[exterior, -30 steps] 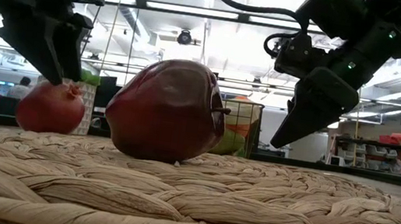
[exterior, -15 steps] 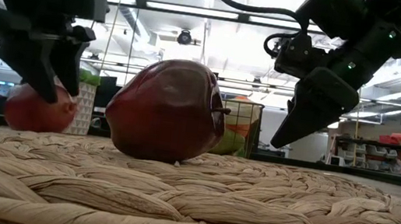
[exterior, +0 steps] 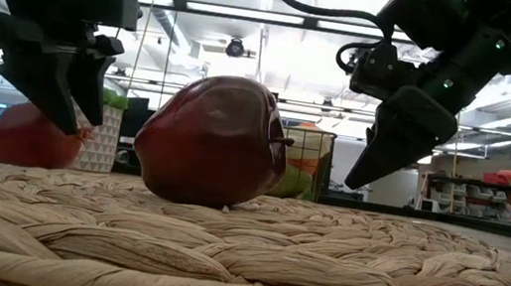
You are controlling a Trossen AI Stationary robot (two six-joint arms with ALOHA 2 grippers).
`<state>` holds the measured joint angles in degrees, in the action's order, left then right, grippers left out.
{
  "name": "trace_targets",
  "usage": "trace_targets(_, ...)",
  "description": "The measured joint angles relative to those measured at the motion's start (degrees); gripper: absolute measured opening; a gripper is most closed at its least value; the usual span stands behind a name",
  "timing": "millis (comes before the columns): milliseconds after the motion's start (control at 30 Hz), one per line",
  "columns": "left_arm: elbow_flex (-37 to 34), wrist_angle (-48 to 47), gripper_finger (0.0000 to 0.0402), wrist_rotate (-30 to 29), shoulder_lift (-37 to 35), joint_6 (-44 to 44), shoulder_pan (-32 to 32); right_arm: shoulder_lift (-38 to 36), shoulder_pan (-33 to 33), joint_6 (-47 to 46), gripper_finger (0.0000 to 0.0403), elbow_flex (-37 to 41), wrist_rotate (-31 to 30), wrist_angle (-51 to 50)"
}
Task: Build produce basket
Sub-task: Put the pomegranate into the wire basket
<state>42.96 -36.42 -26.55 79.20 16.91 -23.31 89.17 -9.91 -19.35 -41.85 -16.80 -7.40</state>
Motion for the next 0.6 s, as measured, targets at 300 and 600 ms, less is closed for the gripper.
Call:
trace_targets(300, 0.0, -1.2, 0.0233, -0.2, 0.0, 0.1, 0.1, 0.0, 0.0, 0.0, 0.0397, 0.0, 0.0, 0.0)
trace_targets(600, 0.0, -0.8, 0.0233, -1.5, 0.0, 5.0, 4.9, 0.0, 0.0, 0.0, 0.0397, 0.0, 0.0, 0.0)
